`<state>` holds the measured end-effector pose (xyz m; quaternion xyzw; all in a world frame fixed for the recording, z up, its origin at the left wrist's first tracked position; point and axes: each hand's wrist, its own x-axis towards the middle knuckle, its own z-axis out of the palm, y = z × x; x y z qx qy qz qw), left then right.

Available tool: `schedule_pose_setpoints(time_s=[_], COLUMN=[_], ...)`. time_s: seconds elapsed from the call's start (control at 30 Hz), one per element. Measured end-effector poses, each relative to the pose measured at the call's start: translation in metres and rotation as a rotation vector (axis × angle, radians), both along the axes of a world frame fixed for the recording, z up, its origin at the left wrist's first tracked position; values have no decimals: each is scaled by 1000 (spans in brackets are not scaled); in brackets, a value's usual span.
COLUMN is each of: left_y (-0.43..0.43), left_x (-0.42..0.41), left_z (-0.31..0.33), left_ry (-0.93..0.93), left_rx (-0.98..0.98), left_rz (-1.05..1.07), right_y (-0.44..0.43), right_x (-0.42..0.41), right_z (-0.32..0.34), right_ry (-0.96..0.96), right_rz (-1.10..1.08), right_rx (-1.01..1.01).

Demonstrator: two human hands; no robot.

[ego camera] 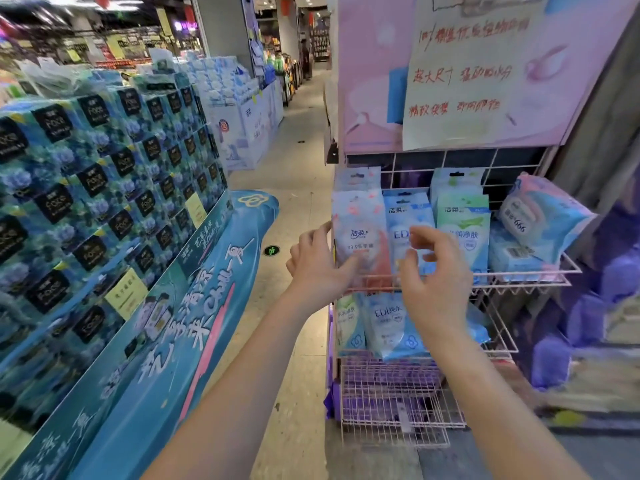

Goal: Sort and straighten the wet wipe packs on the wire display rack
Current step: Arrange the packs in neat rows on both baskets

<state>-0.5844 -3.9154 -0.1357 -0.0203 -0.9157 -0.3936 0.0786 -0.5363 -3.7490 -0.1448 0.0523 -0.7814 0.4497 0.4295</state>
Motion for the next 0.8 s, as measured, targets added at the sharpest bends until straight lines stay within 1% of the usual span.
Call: schedule_pose_setpoints(time_s=[0.03,0.07,0.1,0.13,0.17,0.2,0.23,0.27,0.3,0.33,0.37,0.43,0.47,0.57,0.63,0.8], left_y=[0,-1,0,0,2,4,6,10,15,21,29,43,49,59,59,56], left_x=[4,10,17,25,31,36,41,44,47,49,49,47,46,41,40,46], left_z=[-4,-10,-18,-30,-43,-58,-74,-89,-102,-115,-126,-140,-144,-147,-147,-148], left_ry=[-1,10,35,60,84,88,63,13,-43,-101,-157,-253,-281,-283,-276,-342], left_rx=[92,239,412,560,636,629,582,529,486,442,382,282,279,299,301,511], left_rz=[23,65,128,211,298,369,407,399,346,267,187,64,26,0,-5,33], right_y=[0,1,3,6,9,12,17,21,23,24,24,24,25,35,42,42], right_x=[11,21,29,33,34,31,27,23,19,15,12,9,10,16,25,48], right_z=[-14,-29,-46,-64,-81,-98,-112,-122,-129,-133,-137,-142,-143,-145,-146,-152], right_ry=[110,156,129,39,-119,-329,-541,-715,-847,-938,-990,-989,-951,-873,-852,-864], right_rz=[-39,-48,-50,-60,-83,-122,-171,-212,-232,-233,-226,-209,-181,-60,-3,206], right_rx=[-39,-73,-93,-99,-95,-60,13,114,216,296,335,320,257,-76,-179,-366])
